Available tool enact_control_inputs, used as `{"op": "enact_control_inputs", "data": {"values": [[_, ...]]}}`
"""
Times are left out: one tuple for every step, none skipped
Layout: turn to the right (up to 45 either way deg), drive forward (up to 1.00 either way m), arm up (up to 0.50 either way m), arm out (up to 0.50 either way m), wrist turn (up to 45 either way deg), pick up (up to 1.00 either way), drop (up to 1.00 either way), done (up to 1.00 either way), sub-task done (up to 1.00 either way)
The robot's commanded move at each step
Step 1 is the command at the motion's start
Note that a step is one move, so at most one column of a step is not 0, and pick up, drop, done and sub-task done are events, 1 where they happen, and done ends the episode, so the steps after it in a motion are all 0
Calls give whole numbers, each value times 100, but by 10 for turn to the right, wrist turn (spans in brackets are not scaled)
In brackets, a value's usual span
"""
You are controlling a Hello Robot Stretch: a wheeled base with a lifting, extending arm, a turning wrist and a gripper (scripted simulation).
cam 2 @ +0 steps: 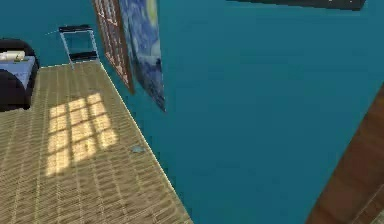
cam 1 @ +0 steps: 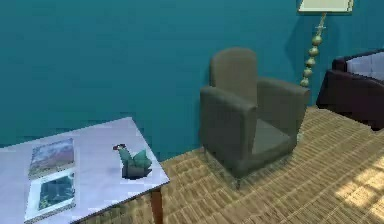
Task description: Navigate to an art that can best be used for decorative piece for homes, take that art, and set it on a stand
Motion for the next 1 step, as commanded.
{"op": "enact_control_inputs", "data": {"values": [[-450,0,0,0,0,0,0,0,0]]}}
